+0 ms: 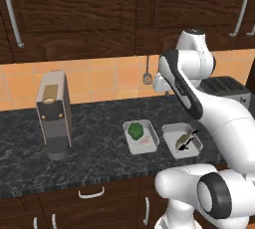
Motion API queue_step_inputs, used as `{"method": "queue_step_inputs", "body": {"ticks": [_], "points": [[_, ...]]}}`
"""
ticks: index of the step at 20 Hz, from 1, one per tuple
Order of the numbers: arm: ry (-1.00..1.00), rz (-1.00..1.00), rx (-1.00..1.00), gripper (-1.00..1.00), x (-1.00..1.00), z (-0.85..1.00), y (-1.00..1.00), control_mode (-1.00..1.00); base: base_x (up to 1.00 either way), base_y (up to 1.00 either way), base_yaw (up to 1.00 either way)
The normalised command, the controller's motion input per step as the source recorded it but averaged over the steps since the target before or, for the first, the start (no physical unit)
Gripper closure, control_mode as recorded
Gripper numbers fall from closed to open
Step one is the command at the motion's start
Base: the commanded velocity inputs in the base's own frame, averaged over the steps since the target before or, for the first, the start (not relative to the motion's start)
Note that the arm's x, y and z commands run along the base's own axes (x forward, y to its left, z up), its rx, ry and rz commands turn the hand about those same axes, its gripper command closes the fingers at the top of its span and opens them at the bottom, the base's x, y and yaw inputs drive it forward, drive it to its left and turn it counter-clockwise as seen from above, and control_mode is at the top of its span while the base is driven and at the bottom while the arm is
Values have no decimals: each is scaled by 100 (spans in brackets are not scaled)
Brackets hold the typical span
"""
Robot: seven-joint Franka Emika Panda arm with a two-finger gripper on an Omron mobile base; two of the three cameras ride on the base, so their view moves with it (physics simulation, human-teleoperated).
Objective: Take the meat container that has the fish and place it on the second highest rack of the freezer. Then take the vegetable container that has the garlic and broccoli and place it on the highest rack of the freezer.
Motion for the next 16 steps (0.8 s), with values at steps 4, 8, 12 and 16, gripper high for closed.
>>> {"method": "queue_step_inputs", "body": {"ticks": [4, 8, 12, 16], "points": [[1, -26, 4, -100, -66, -38, -21, -100, 0, 0, 0], [6, -75, 10, -100, -70, -97, -28, -100, 0, 0, 0], [0, -70, 16, -100, -47, -100, -56, -100, 0, 0, 0], [9, -71, 14, -100, -9, -89, -93, -100, 0, 0, 0]]}}
